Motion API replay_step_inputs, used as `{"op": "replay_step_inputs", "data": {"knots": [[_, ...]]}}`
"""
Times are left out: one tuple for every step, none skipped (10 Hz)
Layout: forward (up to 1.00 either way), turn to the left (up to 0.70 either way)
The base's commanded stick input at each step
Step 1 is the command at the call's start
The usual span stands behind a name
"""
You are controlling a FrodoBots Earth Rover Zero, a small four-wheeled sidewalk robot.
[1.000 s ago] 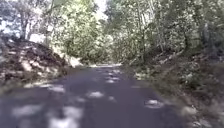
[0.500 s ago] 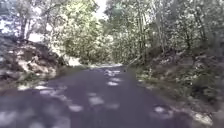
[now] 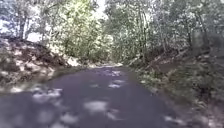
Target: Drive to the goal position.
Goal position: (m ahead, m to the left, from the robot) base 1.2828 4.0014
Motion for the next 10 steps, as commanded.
{"op": "replay_step_inputs", "data": {"knots": [[0.45,0.0],[0.45,0.0],[0.45,-0.03],[0.45,-0.27],[0.45,-0.08],[0.45,0.0],[0.45,0.0],[0.45,0.0],[0.45,0.0],[0.45,0.0]]}}
